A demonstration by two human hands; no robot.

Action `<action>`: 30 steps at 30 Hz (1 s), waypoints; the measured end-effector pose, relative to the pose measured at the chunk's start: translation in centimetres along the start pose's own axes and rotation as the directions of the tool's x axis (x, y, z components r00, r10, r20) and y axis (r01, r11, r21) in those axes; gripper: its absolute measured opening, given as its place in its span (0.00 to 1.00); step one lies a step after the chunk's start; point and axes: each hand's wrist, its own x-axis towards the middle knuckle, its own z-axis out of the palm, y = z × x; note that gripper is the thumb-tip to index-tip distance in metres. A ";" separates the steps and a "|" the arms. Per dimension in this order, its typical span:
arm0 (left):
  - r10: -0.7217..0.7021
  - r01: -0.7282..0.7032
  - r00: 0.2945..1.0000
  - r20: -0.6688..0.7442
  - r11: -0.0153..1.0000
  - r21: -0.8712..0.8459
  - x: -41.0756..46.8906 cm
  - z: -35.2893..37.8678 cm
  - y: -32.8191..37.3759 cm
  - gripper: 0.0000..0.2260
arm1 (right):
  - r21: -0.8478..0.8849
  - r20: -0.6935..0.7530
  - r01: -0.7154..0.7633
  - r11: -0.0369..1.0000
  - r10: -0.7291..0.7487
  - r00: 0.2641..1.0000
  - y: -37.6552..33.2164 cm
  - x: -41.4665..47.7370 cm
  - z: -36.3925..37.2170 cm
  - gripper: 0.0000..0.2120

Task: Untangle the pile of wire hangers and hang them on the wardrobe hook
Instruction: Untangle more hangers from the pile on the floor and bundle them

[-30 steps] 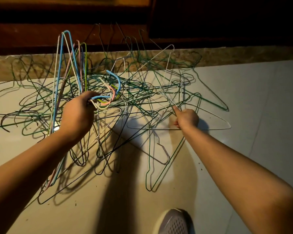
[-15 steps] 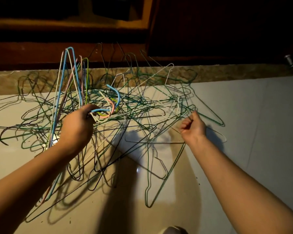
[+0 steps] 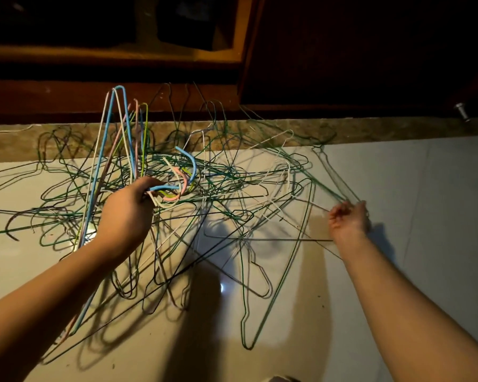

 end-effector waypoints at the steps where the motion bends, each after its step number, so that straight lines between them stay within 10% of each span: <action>1: -0.002 0.002 1.000 -0.002 1.000 0.000 0.0 0.0 -0.1 0.23 | 0.068 0.007 0.008 0.998 -0.008 1.000 -0.5 0.6 -0.2 0.17; 6: 0.010 -0.009 1.000 -0.026 1.000 0.018 0.2 -0.1 -0.6 0.21 | -0.320 0.068 -0.034 0.947 0.059 0.996 0.0 0.2 0.4 0.29; 11: 0.017 -0.017 1.000 -0.008 0.999 0.032 0.1 0.2 -0.8 0.22 | -0.883 0.239 0.192 0.429 0.058 0.969 5.9 -1.7 2.7 0.20; 15: -0.011 0.011 1.000 0.002 1.000 0.005 -0.1 0.3 -1.3 0.23 | -0.905 0.423 0.419 0.075 0.049 0.905 8.1 -1.7 5.3 0.23; 26: -0.013 0.013 1.000 -0.021 0.999 0.032 0.4 -0.2 -1.3 0.24 | -0.837 0.542 0.479 0.265 0.283 0.791 9.3 -3.7 6.3 0.25; 30: -0.002 0.003 1.000 -0.009 1.000 0.017 0.4 -0.2 -1.5 0.23 | -0.688 0.655 0.718 -0.101 0.339 0.675 9.4 -4.9 5.4 0.30</action>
